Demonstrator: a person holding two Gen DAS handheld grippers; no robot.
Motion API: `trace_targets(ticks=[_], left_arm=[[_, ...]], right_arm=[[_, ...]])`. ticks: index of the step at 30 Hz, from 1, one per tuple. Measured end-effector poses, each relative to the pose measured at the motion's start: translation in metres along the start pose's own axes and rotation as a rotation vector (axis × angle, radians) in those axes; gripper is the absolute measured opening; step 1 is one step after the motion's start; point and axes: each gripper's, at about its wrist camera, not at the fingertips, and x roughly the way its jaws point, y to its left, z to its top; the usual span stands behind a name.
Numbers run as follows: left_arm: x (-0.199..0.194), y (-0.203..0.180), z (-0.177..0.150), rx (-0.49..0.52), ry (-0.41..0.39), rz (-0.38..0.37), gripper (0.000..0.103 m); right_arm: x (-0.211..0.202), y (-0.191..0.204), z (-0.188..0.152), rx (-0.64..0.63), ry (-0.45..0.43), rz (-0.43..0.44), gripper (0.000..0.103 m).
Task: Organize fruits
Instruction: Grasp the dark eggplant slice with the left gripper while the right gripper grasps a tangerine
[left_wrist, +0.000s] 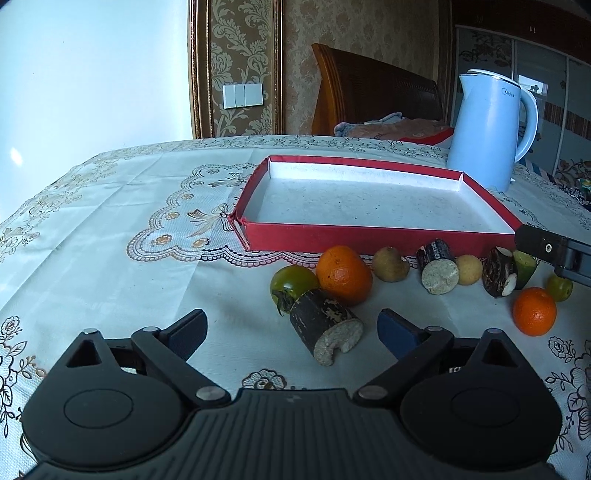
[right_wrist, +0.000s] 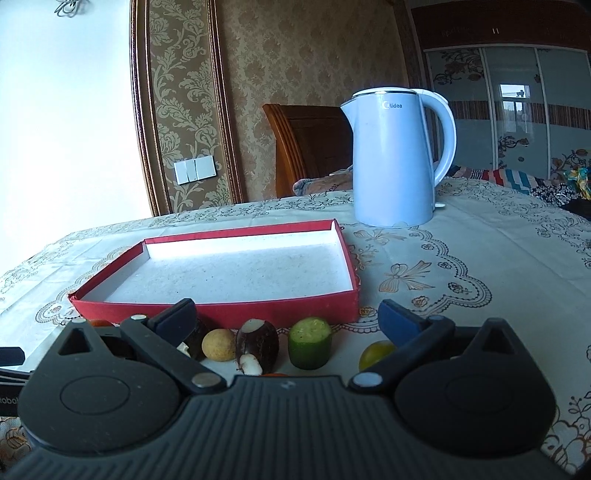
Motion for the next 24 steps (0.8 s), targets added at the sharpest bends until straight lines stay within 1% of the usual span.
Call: trace_targets(ticks=[1,3,4,7,11,13,14,19,22,24], left_arm=[[0.002,-0.001,0.0,-0.007,0.012,-0.007,0.09],[0.006,-0.001,0.001,-0.024,0.039,-0.024,0.073],[0.009,-0.002,0.001,-0.029,0.051,-0.024,0.072],[0.009,-0.003,0.001,-0.03,0.042,-0.011,0.066],[0.009,-0.001,0.004,-0.053,0.045,-0.035,0.054],[0.011,-0.002,0.005,-0.06,0.048,-0.042,0.051],[0.011,-0.002,0.005,-0.063,0.043,-0.049,0.044],[0.013,0.003,0.004,-0.103,0.025,-0.071,0.044],[0.014,0.006,0.003,-0.12,0.021,-0.083,0.044],[0.013,0.008,0.002,-0.134,0.019,-0.094,0.044]], right_arm=[[0.0,0.0,0.0,0.001,0.002,0.0,0.103],[0.0,-0.001,0.0,0.008,-0.001,-0.001,0.103],[-0.001,-0.002,0.0,0.013,-0.003,0.001,0.103],[0.0,-0.002,0.0,0.02,-0.002,-0.001,0.103],[0.001,-0.002,0.001,0.018,0.002,-0.001,0.103],[0.0,-0.002,0.0,0.02,0.0,0.002,0.103],[0.001,-0.002,0.0,0.021,0.001,0.004,0.103],[0.002,-0.007,0.0,0.05,0.006,0.0,0.103],[-0.004,-0.019,0.001,0.09,-0.009,-0.007,0.103],[-0.009,-0.028,0.003,0.078,-0.005,-0.024,0.103]])
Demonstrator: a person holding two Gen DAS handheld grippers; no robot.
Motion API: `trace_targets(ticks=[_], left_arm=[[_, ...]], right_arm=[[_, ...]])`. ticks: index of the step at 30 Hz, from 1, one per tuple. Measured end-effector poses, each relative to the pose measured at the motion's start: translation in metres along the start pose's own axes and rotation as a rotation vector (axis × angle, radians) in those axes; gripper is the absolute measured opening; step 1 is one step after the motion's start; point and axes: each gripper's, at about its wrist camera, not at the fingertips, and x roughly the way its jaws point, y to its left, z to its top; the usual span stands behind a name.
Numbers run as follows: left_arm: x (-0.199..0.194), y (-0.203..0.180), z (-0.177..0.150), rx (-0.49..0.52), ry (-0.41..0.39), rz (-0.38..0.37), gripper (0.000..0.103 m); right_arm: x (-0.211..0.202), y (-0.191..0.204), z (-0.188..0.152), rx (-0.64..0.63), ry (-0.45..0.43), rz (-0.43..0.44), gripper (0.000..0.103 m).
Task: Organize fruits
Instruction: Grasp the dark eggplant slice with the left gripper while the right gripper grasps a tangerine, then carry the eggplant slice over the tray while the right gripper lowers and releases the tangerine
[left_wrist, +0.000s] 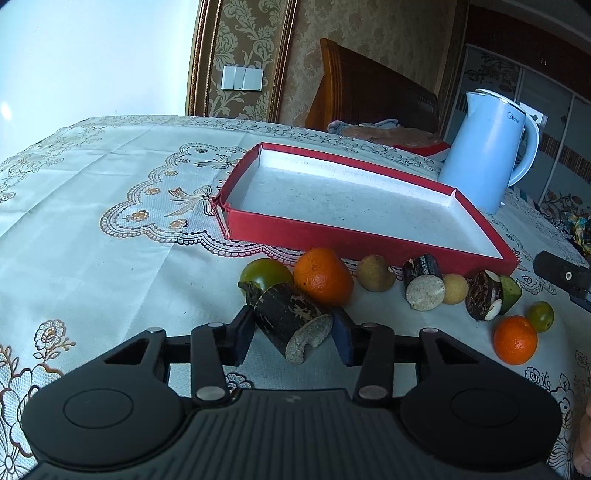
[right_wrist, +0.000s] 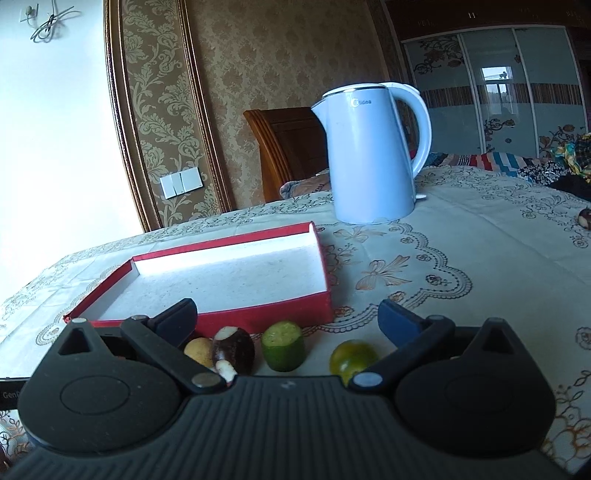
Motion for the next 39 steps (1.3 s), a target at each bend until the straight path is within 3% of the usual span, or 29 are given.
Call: trace_targets(ticks=[3,6,10,20,25,29,39], left_arm=[[-0.001,0.004,0.0,-0.02,-0.004,-0.019,0.044],[-0.002,0.007,0.0,-0.037,-0.006,-0.048,0.044],[-0.002,0.008,0.0,-0.046,-0.007,-0.054,0.044],[-0.002,0.008,-0.001,-0.039,-0.006,-0.058,0.044],[-0.003,0.008,-0.002,-0.037,-0.007,-0.064,0.044],[-0.005,0.007,-0.003,-0.024,-0.008,-0.073,0.044],[-0.012,0.003,-0.004,0.009,-0.033,-0.055,0.044]], right_arm=[[-0.009,-0.02,0.005,-0.003,0.027,-0.026,0.103],[-0.019,-0.042,0.007,0.01,0.075,0.003,0.103],[-0.023,-0.035,-0.003,-0.065,0.139,0.063,0.103],[0.0,0.021,-0.02,-0.223,0.224,0.126,0.08],[0.015,0.029,-0.022,-0.249,0.286,0.15,0.057],[0.015,0.033,-0.024,-0.269,0.282,0.156,0.043],[0.008,0.026,-0.021,-0.24,0.238,0.161,0.041]])
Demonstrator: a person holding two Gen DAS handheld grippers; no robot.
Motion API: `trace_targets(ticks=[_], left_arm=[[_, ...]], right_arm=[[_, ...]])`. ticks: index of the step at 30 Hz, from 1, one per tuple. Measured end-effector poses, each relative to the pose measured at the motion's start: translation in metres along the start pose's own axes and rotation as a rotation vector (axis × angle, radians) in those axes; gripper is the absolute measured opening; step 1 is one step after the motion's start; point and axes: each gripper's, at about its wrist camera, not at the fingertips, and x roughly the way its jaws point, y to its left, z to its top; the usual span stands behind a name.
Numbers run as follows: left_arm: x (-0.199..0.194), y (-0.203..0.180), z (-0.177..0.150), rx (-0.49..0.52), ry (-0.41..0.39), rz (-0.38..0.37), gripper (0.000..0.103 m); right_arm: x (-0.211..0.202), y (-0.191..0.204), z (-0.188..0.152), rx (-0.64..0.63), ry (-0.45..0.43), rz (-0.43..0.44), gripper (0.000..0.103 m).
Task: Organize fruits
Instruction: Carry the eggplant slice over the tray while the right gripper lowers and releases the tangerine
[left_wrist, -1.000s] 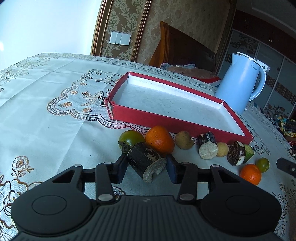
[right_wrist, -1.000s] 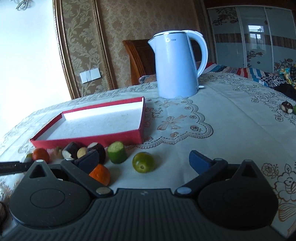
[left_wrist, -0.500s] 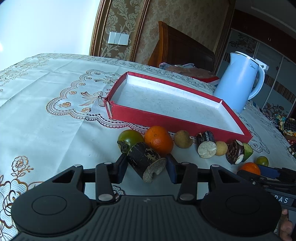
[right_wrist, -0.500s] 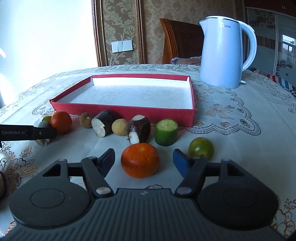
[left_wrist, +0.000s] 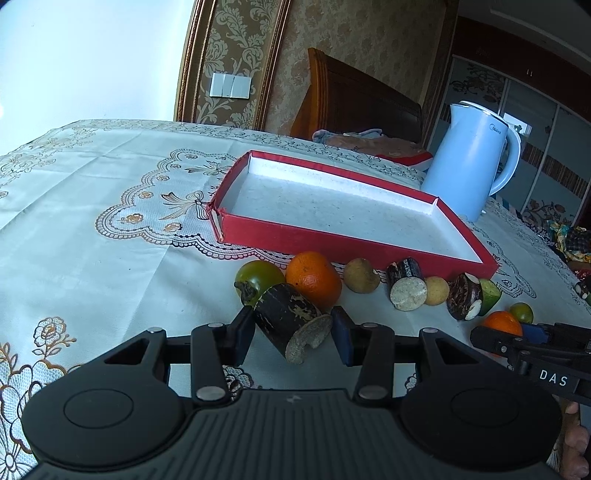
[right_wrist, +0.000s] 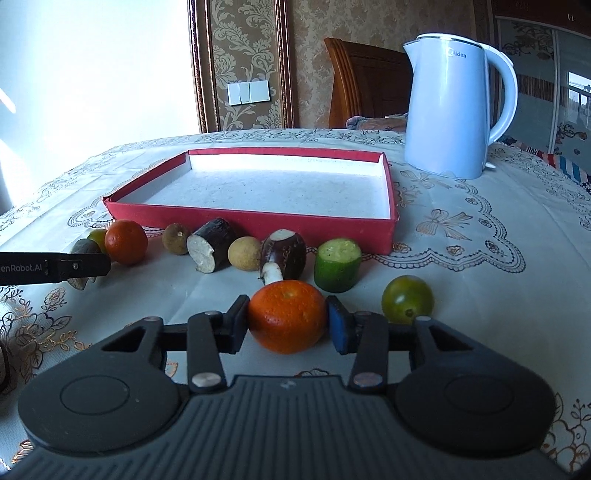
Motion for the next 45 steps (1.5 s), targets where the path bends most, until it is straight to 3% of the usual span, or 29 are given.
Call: trace_targets(ticks=[9,14,20,26,29,33,40,45], left_arm=[[-0.005,-0.017,0.004,0.083,-0.033,0.04,0.044],[-0.007,-0.032,0.02,0.12,-0.062,0.025,0.044],[0.012,-0.051,0.042,0.147,-0.07,0.023,0.044],[0.043,-0.059,0.065,0.149,-0.068,0.037,0.044],[0.061,-0.06,0.079,0.129,-0.052,0.024,0.044],[0.087,-0.065,0.093,0.133,-0.046,0.068,0.044],[0.131,-0.062,0.11,0.11,-0.005,0.11,0.044],[0.142,-0.059,0.116,0.095,0.012,0.131,0.044]], right_arm=[[-0.009,-0.005,0.004,0.044,-0.055,-0.009,0.041],[-0.008,-0.003,0.015,0.042,-0.078,-0.019,0.041],[-0.001,-0.001,0.043,0.028,-0.107,-0.05,0.041],[0.03,-0.008,0.077,0.039,-0.122,-0.104,0.042],[0.055,-0.013,0.093,0.054,-0.104,-0.122,0.042],[0.09,-0.02,0.11,0.089,-0.057,-0.126,0.042],[0.133,-0.029,0.124,0.105,0.0,-0.147,0.042],[0.154,-0.034,0.128,0.102,0.049,-0.165,0.042]])
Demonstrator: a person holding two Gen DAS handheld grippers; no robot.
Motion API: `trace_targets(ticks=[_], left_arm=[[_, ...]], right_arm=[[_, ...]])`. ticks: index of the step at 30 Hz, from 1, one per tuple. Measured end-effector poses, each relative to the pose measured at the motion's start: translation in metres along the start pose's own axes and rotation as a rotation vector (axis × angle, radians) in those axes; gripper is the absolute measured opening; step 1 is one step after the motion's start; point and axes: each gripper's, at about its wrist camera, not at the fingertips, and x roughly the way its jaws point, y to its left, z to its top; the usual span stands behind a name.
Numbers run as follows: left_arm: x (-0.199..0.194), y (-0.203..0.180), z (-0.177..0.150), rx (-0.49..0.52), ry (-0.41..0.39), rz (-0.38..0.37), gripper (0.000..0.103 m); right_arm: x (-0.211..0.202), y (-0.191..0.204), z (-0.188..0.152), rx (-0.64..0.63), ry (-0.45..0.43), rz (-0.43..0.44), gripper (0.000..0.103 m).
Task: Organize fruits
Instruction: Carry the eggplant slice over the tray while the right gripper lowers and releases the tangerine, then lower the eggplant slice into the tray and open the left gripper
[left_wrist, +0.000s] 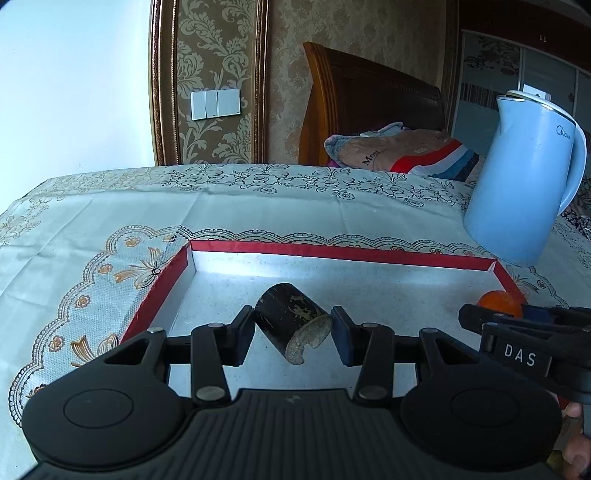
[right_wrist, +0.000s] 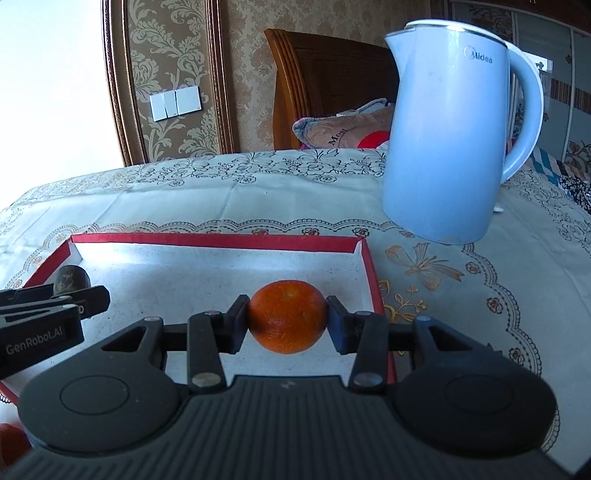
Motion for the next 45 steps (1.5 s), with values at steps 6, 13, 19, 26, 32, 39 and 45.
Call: trace_targets(ticks=[6,13,19,26,32,39,45], left_arm=[[0.014,-0.002,0.003,0.003,0.089,0.022,0.044],[0.02,-0.002,0.002,0.006,0.137,0.034,0.044],[0.024,-0.002,0.003,0.004,0.162,0.035,0.044],[0.024,-0.001,0.003,-0.005,0.159,0.031,0.044],[0.016,-0.002,0.003,-0.003,0.094,0.045,0.055],[0.009,-0.001,0.003,-0.004,0.053,0.031,0.055],[0.002,0.002,0.001,-0.016,0.031,0.013,0.055]], right_arm=[[0.01,0.001,0.0,-0.004,0.037,0.0,0.042],[0.012,0.002,0.0,-0.008,0.048,-0.001,0.042],[0.012,0.003,0.0,-0.016,0.052,-0.002,0.043],[0.007,0.006,0.0,-0.033,0.016,-0.02,0.063],[0.003,0.004,0.0,-0.018,-0.011,-0.026,0.072],[-0.003,0.004,-0.001,-0.014,-0.044,-0.025,0.073],[-0.01,0.003,-0.003,-0.01,-0.068,-0.018,0.077]])
